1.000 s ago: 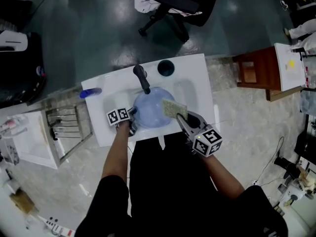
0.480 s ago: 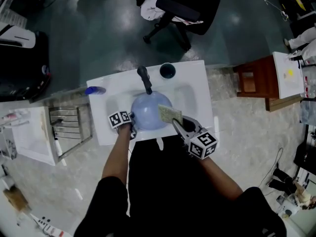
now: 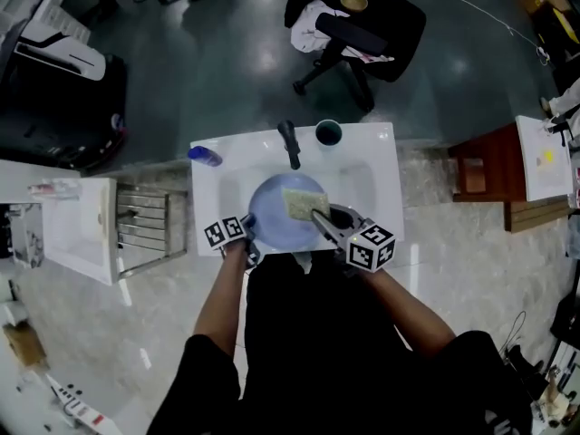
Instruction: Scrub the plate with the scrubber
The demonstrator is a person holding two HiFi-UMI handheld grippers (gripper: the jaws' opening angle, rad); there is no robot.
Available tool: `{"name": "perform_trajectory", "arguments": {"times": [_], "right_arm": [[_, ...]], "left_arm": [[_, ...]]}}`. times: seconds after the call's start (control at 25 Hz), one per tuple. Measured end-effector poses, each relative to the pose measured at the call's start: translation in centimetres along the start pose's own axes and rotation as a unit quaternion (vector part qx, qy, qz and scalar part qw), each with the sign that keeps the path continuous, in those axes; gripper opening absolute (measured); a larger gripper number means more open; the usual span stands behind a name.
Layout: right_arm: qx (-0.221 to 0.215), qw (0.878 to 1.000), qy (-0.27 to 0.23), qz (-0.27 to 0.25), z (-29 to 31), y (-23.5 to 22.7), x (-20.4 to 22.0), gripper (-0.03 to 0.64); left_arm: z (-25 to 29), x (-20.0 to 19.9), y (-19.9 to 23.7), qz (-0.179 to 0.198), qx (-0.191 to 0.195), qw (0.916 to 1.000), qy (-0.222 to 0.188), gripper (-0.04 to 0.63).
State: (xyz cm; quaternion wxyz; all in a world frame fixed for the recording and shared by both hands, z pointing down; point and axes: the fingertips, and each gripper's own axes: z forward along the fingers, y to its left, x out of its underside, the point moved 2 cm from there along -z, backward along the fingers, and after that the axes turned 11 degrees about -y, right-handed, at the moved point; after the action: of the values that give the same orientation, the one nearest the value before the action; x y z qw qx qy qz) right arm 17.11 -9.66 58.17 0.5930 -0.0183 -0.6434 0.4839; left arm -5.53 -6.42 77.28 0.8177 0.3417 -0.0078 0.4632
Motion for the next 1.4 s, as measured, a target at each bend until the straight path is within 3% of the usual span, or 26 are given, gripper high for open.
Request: {"name": "perform_trajectory", "arguments": {"times": [0.24,0.48,0.72,1.04,1.4], "right_arm": [[-0.054,0.998,0.012,-0.034,5.1,5.2,0.5,0.064],[-0.079,0.992,0.055,-0.082,9.0,8.3,3.9,0.064],[-0.072,0.986,0.097,-0.111,10.8,8.5,7.5,0.064],[-0.050,0.985,0.111,-0.125,11.2,7.7,8.8,0.064],[-0.033,0.952,0.195,-0.235,11.9,7.6,10.5,0.066]], "left_arm": [[-4.4,-1.1,-0.2,0.014,0.031,0.9993,-0.018,0.021],[-6.6,-0.8,-0.6,0.013,0.075,0.9969,-0.021,0.031],[-8.1,-1.1,-1.6,0.007,0.119,0.9925,-0.027,0.028],[-9.9,-2.3,-2.7,0.033,0.145,0.9884,-0.032,0.028],[-11.2,-3.1,-3.2,0.072,0.165,0.9832,-0.029,0.028]]}}
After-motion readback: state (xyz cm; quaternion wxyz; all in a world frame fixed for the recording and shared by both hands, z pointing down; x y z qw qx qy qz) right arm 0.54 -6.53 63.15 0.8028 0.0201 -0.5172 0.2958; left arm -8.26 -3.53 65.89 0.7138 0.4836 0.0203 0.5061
